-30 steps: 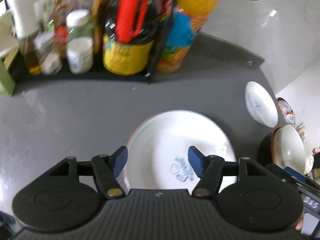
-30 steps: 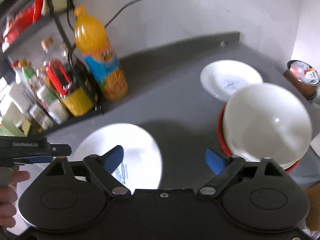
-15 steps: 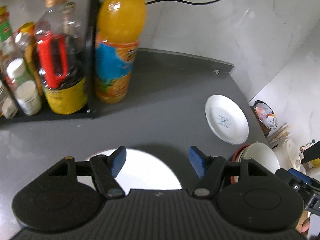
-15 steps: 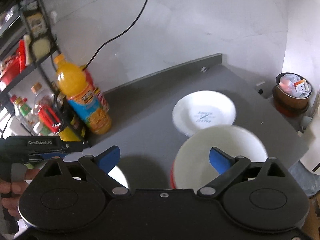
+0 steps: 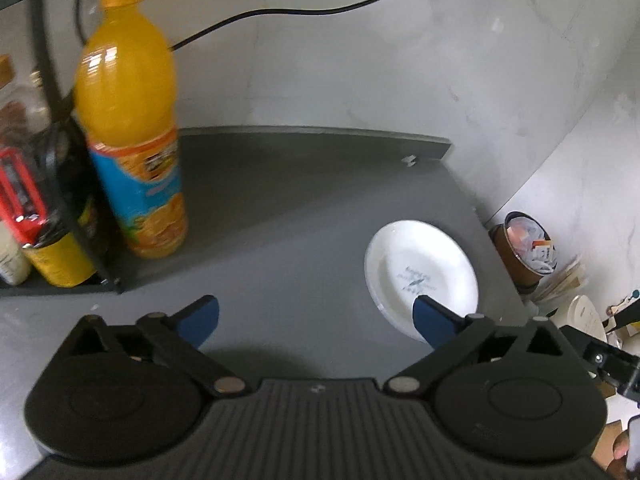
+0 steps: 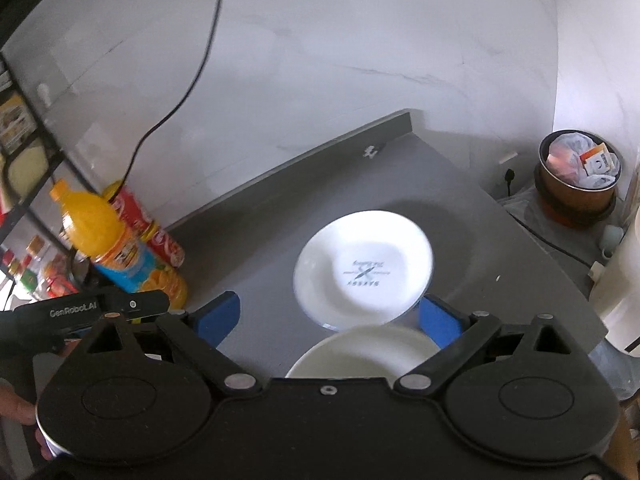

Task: Organize plates and bowls
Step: 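Move both grippers toward the white 'BAKERY' plate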

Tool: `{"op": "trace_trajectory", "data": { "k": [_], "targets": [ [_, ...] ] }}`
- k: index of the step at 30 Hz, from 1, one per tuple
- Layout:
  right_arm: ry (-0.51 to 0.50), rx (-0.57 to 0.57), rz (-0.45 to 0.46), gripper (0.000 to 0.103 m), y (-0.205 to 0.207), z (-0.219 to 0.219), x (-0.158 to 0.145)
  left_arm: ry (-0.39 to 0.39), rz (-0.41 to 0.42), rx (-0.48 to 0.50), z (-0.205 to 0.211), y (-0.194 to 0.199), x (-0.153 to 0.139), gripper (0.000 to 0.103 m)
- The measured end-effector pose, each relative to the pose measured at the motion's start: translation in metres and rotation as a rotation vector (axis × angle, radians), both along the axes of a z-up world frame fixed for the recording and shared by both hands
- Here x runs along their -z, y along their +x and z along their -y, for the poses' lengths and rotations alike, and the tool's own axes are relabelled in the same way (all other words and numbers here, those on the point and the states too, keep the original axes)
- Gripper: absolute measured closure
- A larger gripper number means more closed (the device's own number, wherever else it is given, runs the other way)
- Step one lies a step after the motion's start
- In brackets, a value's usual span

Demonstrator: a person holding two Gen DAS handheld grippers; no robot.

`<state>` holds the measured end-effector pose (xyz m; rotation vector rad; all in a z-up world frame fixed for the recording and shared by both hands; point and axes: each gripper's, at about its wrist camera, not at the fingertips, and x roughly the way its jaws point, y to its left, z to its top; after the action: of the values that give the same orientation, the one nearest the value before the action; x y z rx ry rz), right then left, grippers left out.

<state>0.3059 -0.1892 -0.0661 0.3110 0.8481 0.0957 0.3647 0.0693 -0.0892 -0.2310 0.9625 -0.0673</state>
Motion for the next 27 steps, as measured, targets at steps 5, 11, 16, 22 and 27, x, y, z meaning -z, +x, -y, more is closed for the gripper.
{"op": "trace_trajectory", "data": {
  "k": [5, 11, 16, 22, 27],
  "targets": [
    [0.028, 0.020, -0.031, 0.007, 0.027, 0.019, 0.009, -0.017, 0.015, -0.004, 0.021, 0.022, 0.004, 0.001],
    [0.062, 0.028, -0.084, 0.007, 0.056, 0.038, 0.027, -0.025, -0.017, 0.000, 0.042, 0.046, 0.014, 0.001],
    [0.089, 0.020, -0.135, 0.008, 0.078, 0.049, 0.045, -0.026, -0.074, -0.011, 0.051, 0.067, 0.030, 0.001],
    [0.130, 0.034, -0.198, 0.014, 0.103, 0.066, 0.068, -0.014, -0.133, -0.041, 0.063, 0.088, 0.051, 0.001],
    [0.135, 0.035, -0.260, 0.024, 0.120, 0.074, 0.090, -0.017, -0.178, -0.036, 0.075, 0.106, 0.072, 0.003]
  ]
}}
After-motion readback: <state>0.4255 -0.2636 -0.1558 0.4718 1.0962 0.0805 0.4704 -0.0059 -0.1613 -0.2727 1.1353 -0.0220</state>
